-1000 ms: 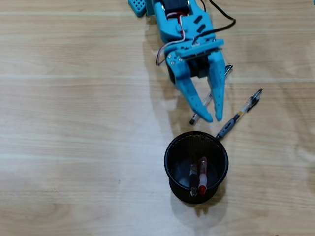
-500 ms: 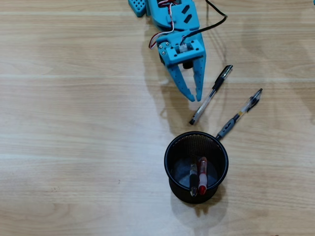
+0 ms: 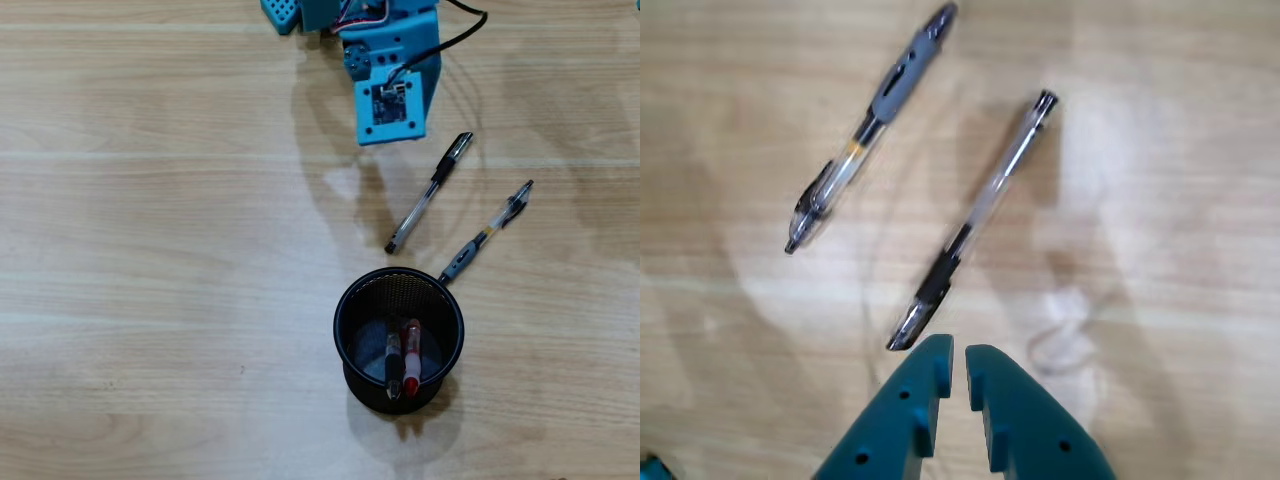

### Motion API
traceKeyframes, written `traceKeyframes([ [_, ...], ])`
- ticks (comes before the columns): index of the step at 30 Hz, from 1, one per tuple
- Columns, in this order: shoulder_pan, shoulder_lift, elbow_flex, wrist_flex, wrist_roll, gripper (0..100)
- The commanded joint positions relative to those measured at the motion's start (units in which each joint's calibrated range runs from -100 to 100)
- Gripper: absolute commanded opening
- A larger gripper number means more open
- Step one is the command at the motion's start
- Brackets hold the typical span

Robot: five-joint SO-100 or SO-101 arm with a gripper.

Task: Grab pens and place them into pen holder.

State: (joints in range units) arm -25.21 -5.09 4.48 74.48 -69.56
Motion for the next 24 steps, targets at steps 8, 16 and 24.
traceKeyframes([
  [8, -3.88, 10.84, -12.1, 3.65, -2.81, 2],
  [16, -3.61, 19.33, -17.51, 3.65, -2.86, 2],
  [24, -2.97, 28.4, -24.18, 3.65, -2.86, 2],
])
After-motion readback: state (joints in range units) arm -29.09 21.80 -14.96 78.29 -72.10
